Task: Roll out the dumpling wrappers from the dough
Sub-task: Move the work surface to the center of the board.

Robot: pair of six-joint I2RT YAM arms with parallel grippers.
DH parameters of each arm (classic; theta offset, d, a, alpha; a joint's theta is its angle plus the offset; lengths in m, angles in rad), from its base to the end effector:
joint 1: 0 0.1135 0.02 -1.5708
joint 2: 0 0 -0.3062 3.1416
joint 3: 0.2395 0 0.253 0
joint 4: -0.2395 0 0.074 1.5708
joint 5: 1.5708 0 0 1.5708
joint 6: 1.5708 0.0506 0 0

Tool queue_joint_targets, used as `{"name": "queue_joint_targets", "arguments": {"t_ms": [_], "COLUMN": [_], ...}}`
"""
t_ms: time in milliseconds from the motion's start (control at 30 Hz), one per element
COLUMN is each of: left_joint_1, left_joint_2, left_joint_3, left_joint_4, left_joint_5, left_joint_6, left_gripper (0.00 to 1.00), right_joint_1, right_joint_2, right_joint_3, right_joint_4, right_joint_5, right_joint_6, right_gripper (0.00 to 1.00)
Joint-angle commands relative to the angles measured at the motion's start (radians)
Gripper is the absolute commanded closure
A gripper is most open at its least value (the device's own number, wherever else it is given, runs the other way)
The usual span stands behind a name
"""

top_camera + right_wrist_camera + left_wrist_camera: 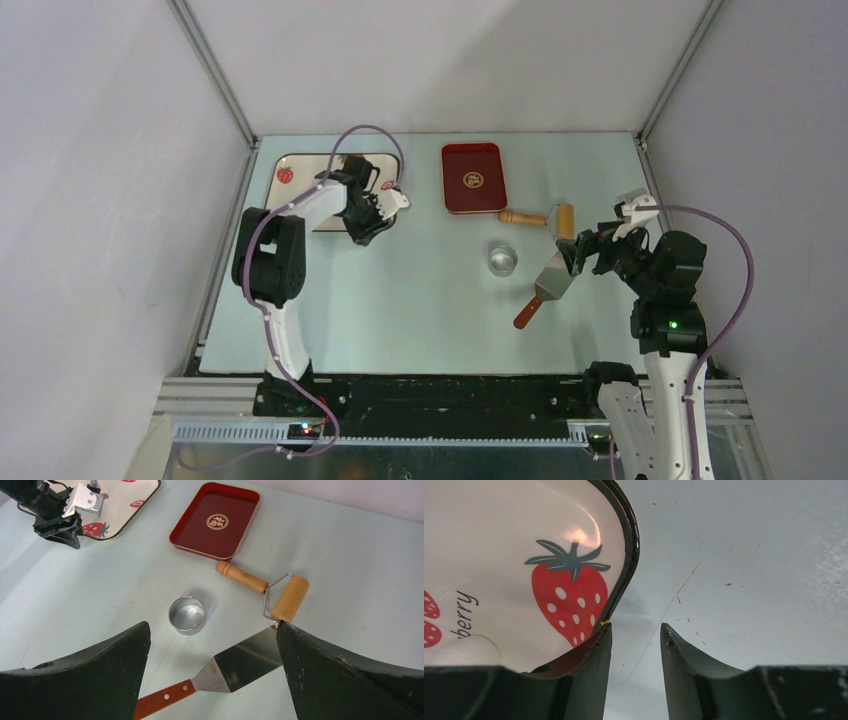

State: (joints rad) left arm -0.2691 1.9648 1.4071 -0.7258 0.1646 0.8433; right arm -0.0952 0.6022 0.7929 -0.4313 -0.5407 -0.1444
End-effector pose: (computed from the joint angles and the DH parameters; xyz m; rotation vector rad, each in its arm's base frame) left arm 0.3959 -0.1178 0.1982 1.5165 2.3757 -0.1075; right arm 0.1136 0.0153 0.3645 -0.4225 1.7368 0.3169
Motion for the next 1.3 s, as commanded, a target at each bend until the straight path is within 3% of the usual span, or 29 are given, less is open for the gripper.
{"name": "queue_joint_targets", "arguments": {"t_ms": [0,233,533,933,1267], "left_joint_1": [-0.004,-0.004,-0.007,-0.022,-0.082], "left_joint_2": [0.016,-0.075,0.083,0.226,0.254], "left_joint_3": [0.064,0.052,0.190,0.403,0.397], "left_joint_4": [-0.063,-0.064,-0.137,-0.364,-0.433], "left_joint_5": [0.024,0.077,0.033,0.080,0.098], "left_joint_6": [0.036,0.049,0.039,0.065,0.066], "left_gripper": [0.55,0.56,0.58,0.58,0.59], "right_joint_1": [-0.009,-0.012,-0.013,-0.009,-0.010], "right_joint_2": [-0.005,-0.009,-0.012,-0.009,-0.005], "right_joint_3": [-0.003,-0.003,-0.003,-0.003,-0.003], "right_joint_4": [0.037,0.037,0.037,0.035,0.036], "right_joint_5": [-0.011,-0.019,-0.018,-0.015,-0.014], "right_joint_6": [-0.012,-0.013,-0.016,-0.021,-0.024], "right_gripper": [0.00,0.00,0.00,0.00,0.00]}}
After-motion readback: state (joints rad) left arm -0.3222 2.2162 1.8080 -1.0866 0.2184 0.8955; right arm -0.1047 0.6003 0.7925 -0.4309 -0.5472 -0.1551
